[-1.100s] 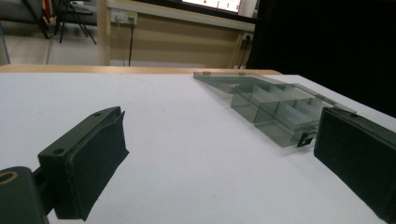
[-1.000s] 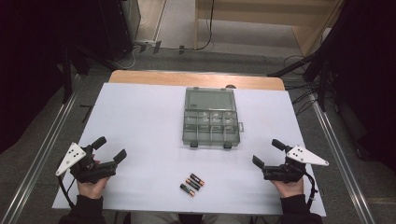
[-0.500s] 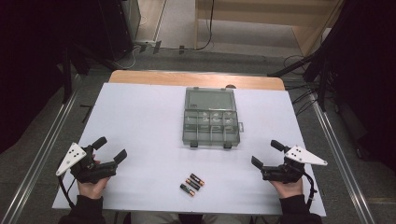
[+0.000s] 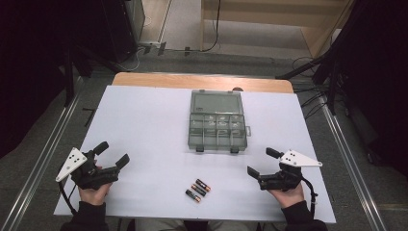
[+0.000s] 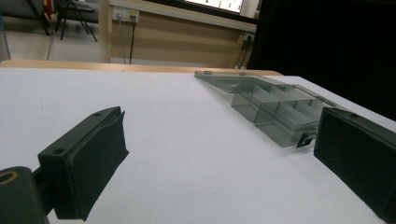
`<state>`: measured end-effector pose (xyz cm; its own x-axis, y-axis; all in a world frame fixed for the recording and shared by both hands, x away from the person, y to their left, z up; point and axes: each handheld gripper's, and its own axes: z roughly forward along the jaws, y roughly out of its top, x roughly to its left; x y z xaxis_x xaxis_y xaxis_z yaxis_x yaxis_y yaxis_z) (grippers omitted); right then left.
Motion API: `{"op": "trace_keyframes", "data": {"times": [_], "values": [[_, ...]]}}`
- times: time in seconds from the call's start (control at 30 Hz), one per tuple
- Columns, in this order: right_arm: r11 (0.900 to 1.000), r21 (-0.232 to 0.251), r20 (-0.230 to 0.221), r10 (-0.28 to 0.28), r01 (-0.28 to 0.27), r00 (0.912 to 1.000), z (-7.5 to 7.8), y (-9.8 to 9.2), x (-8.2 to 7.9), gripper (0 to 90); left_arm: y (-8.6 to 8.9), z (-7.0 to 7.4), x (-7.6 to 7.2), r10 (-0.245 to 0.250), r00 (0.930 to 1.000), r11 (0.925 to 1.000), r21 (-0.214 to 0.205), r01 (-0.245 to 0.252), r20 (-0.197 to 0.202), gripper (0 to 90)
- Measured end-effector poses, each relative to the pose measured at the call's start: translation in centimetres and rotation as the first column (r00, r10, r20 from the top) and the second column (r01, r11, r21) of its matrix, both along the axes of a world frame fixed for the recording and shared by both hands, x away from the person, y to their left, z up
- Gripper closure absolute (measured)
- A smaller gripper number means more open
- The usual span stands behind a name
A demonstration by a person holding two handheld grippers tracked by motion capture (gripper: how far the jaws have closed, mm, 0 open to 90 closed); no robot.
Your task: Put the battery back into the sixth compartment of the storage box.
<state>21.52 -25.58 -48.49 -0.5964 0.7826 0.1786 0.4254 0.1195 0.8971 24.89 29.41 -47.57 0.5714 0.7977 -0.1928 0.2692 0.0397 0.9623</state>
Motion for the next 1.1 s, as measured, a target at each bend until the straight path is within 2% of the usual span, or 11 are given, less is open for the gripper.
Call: {"op": "trace_keyframes", "data": {"times": [0.03,0.13,0.43,0.67,0.93,1.1], "values": [[0.9998,-0.006,-0.015,0.021,-0.021,0.9997,0.0,0.4,0.0,0.0,0.0,0.0,0.0,0.0,1.0,1.0,0.006,0.0,0.003,2.3],[0.9992,-0.01,-0.025,0.037,-0.038,0.999,0.1,0.8,-0.1,0.0,-0.2,0.1,-0.1,-0.007,0.9999,0.9996,0.026,0.007,0.01,2.3],[0.9972,-0.027,-0.054,0.069,-0.07,0.9962,0.2,2.1,0.0,0.3,-0.2,0.1,-0.1,-0.008,0.9999,0.9996,0.027,0.008,0.011,2.3],[0.9955,-0.037,-0.058,0.085,-0.087,0.9947,0.5,3.2,0.3,0.4,-0.2,0.1,-0.1,-0.009,0.9999,0.9996,0.027,0.009,0.01,2.3],[0.9882,-0.094,-0.079,0.114,-0.121,0.9904,0.8,4.5,0.6,0.4,-0.2,0.1,-0.1,-0.013,0.9999,0.9996,0.027,0.012,0.009,2.3],[0.9807,-0.117,-0.101,0.145,-0.157,0.9843,1.0,5.7,0.9,0.4,-0.2,0.1,-0.1,-0.018,0.9997,0.9997,0.017,0.018,0.017,2.3]]}}
